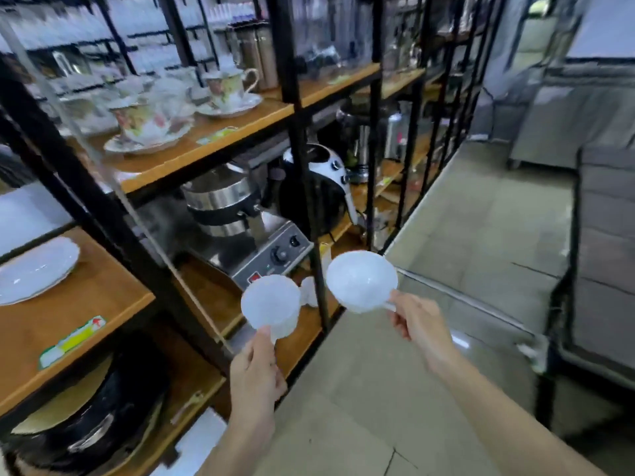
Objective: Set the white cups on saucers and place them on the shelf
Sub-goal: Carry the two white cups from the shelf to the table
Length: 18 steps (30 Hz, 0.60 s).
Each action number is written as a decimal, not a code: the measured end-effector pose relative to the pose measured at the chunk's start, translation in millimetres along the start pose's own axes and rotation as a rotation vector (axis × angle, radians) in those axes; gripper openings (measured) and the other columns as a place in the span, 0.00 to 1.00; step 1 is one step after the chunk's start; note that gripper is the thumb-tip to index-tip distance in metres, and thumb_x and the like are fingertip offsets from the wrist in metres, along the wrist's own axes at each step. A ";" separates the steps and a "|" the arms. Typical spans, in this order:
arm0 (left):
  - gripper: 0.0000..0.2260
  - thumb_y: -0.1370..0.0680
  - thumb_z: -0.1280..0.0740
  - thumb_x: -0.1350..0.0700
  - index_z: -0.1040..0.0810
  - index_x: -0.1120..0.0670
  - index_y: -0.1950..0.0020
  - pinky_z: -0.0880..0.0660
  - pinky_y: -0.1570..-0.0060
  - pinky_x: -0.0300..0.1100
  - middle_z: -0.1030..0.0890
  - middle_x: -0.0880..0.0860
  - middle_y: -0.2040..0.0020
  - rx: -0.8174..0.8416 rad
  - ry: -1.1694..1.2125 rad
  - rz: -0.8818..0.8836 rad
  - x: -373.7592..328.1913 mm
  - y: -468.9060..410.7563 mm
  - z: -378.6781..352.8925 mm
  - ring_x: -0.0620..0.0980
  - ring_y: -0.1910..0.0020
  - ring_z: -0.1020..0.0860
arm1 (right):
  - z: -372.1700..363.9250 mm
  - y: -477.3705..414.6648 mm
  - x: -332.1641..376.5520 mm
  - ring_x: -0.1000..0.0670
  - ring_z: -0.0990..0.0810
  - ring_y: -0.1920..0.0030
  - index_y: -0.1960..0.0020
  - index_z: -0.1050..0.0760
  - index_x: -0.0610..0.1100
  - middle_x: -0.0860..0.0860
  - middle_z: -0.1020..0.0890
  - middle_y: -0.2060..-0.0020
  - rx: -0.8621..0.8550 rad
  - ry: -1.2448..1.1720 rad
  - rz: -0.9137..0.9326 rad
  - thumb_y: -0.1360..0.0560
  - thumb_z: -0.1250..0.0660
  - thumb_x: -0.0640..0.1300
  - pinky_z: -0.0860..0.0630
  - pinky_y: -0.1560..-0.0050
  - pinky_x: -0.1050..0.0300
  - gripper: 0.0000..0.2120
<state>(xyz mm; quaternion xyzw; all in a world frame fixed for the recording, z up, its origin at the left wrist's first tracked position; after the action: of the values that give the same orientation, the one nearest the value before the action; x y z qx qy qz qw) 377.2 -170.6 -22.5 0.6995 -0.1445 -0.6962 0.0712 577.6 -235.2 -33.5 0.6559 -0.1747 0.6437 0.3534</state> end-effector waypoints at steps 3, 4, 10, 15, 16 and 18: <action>0.17 0.19 0.42 0.49 0.36 0.54 0.67 0.46 0.76 0.38 0.43 0.49 0.74 0.074 0.021 0.002 11.5 16.9 -70.0 0.44 0.79 0.43 | 77.4 -1.1 -2.5 0.54 0.37 0.77 0.70 0.33 0.42 0.48 0.32 0.76 -0.130 -0.019 -0.002 0.22 0.40 0.43 0.41 0.76 0.64 0.18; 0.17 0.19 0.42 0.49 0.36 0.53 0.67 0.46 0.76 0.38 0.42 0.49 0.74 0.115 0.029 -0.014 15.0 22.6 -92.6 0.44 0.79 0.43 | 101.5 -0.1 -3.1 0.54 0.37 0.77 0.70 0.34 0.43 0.51 0.32 0.78 -0.178 -0.024 -0.007 0.22 0.40 0.43 0.40 0.74 0.62 0.18; 0.18 0.19 0.43 0.52 0.35 0.52 0.69 0.45 0.75 0.37 0.40 0.43 0.80 0.409 0.028 -0.050 27.3 60.1 -219.7 0.40 0.82 0.44 | 227.5 10.4 -5.9 0.54 0.39 0.76 0.71 0.38 0.44 0.50 0.35 0.76 -0.464 -0.104 0.038 0.22 0.42 0.43 0.43 0.76 0.64 0.19; 0.18 0.19 0.43 0.49 0.39 0.52 0.68 0.46 0.72 0.39 0.41 0.42 0.81 0.592 -0.036 -0.016 38.0 88.2 -315.6 0.41 0.82 0.44 | 309.8 11.3 -16.2 0.52 0.37 0.72 0.66 0.33 0.40 0.46 0.33 0.72 -0.691 -0.165 0.026 0.22 0.42 0.43 0.40 0.71 0.58 0.14; 0.18 0.19 0.42 0.49 0.39 0.52 0.68 0.45 0.71 0.39 0.41 0.42 0.81 0.624 -0.050 -0.008 40.9 92.6 -335.0 0.42 0.81 0.43 | 324.5 10.3 -18.0 0.52 0.37 0.72 0.66 0.32 0.40 0.47 0.33 0.73 -0.737 -0.183 0.023 0.22 0.42 0.42 0.40 0.71 0.59 0.14; 0.17 0.19 0.42 0.49 0.37 0.51 0.68 0.44 0.73 0.36 0.41 0.43 0.80 0.676 -0.055 0.012 49.3 98.3 -374.4 0.44 0.78 0.44 | 353.8 5.4 -22.6 0.52 0.37 0.73 0.66 0.32 0.41 0.47 0.33 0.74 -0.815 -0.210 0.019 0.22 0.42 0.42 0.40 0.72 0.59 0.14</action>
<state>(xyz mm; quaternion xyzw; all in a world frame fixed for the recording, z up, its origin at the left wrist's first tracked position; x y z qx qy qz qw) 738.9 -316.6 -32.3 0.6638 -0.3731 -0.6269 -0.1648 826.5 -487.6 -26.2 0.5229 -0.4564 0.4546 0.5583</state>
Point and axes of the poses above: each hand's wrist, its own y-axis away from the middle knuckle, its own z-axis out of the back of the hand, x = y × z, the point moved 1 cm from there along -y, towards the middle knuckle
